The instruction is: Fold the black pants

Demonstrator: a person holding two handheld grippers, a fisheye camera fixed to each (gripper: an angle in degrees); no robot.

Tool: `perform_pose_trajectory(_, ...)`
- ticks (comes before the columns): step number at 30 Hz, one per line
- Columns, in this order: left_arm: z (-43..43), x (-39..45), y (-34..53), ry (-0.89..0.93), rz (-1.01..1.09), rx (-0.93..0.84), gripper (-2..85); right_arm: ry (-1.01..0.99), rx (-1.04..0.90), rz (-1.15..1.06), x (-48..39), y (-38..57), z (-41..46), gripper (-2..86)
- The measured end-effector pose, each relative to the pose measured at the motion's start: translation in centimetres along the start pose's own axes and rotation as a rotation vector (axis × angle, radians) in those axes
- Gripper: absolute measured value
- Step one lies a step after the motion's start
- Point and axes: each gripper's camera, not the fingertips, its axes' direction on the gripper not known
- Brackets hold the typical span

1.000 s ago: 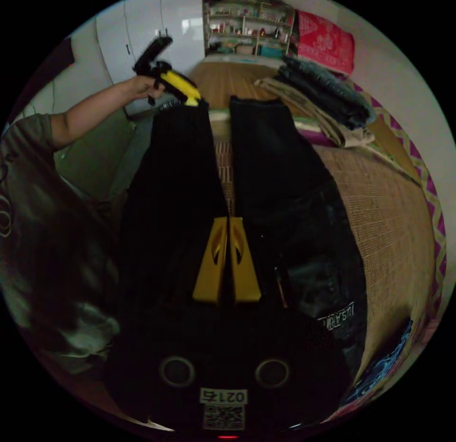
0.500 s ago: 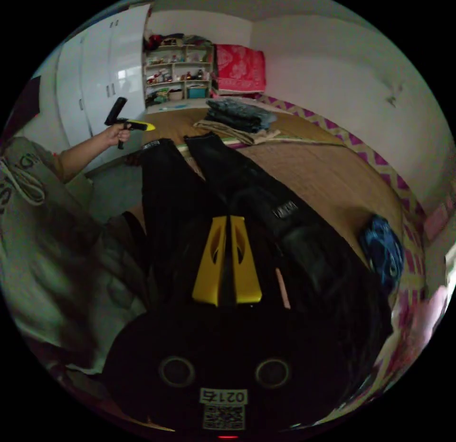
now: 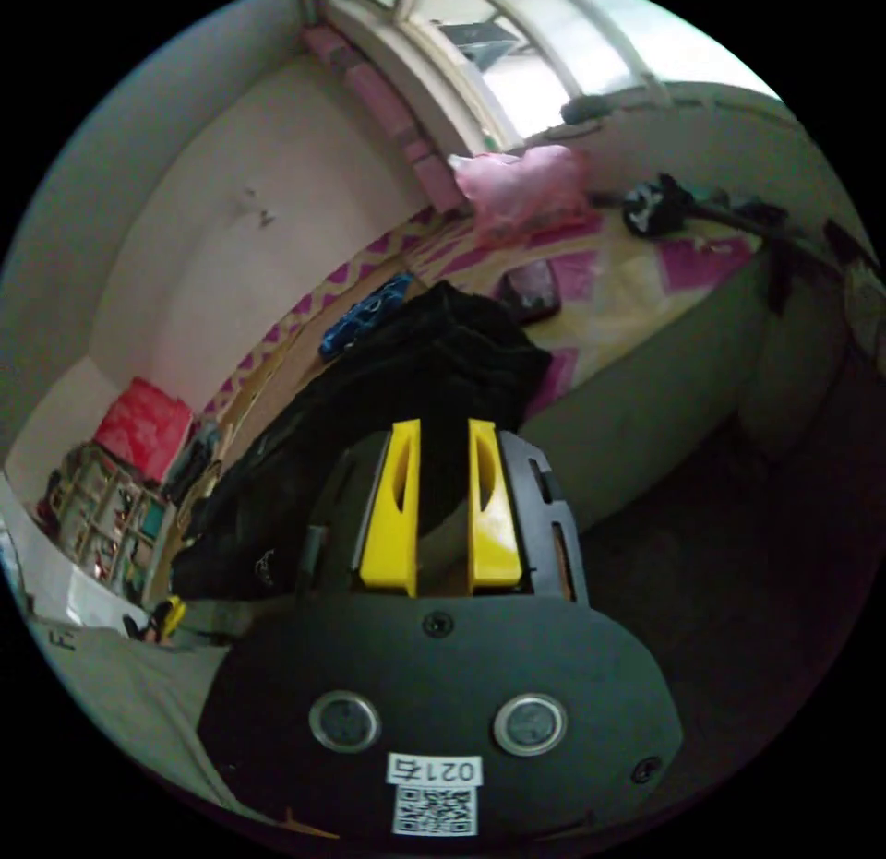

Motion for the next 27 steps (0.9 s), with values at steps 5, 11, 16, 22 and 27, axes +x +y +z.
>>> perform_pose_trajectory(5,0.9,-0.1,-1.5,-0.024,-0.070,0.027,12.2,0.011,0.056,0.210,7.4,0.2,-0.5,10.3)
perform_pose_trajectory(11,2.6,-0.7,-3.3,0.034,-0.107,-0.003,12.9,-0.204,0.019,0.318,13.5,0.3,0.7,7.4)
perform_pose_trajectory(16,3.7,-1.1,-4.4,0.065,-0.144,-0.005,12.6,-0.203,0.095,0.296,15.6,-0.2,-1.5,2.9)
perform_pose_trajectory(22,5.4,-1.7,-5.6,0.098,-0.210,0.009,12.1,-0.248,0.084,0.320,18.3,-1.4,-1.6,2.8)
perform_pose_trajectory(27,6.5,-2.0,-6.3,0.146,-0.265,0.051,8.3,-0.248,0.085,0.317,19.6,-2.3,-1.7,2.3)
